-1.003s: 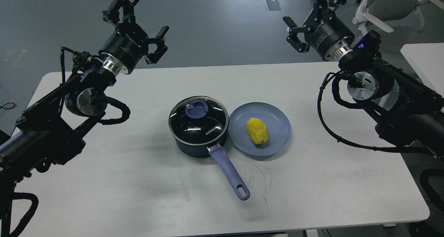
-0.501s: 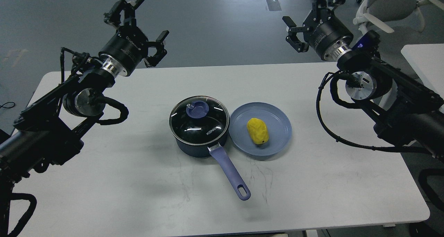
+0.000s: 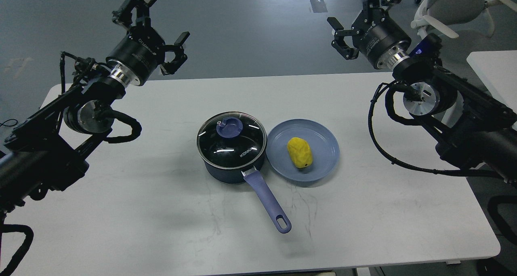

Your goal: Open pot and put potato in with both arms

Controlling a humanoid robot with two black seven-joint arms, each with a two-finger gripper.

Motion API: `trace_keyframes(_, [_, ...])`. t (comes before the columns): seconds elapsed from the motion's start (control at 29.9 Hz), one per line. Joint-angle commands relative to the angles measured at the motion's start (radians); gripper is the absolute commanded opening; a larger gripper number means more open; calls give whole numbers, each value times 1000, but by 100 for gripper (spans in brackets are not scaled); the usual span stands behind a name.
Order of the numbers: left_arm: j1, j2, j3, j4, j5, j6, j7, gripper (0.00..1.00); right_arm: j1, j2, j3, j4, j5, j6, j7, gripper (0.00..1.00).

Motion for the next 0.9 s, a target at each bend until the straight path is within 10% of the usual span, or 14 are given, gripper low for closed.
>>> trace_keyframes(0.0, [6,4,-7,-1,-1,-8,-4,98,2,0,-1,-2,0,8,0,100])
trace_keyframes(0.63, [-6,42,-11,-2,208,12,-20,98,-2,-25,0,0,0,8,0,100])
trace_keyframes(0.87, [-37,170,-7,-125,764,70,-202,98,-10,-28,-1,-22,-2,8,0,100])
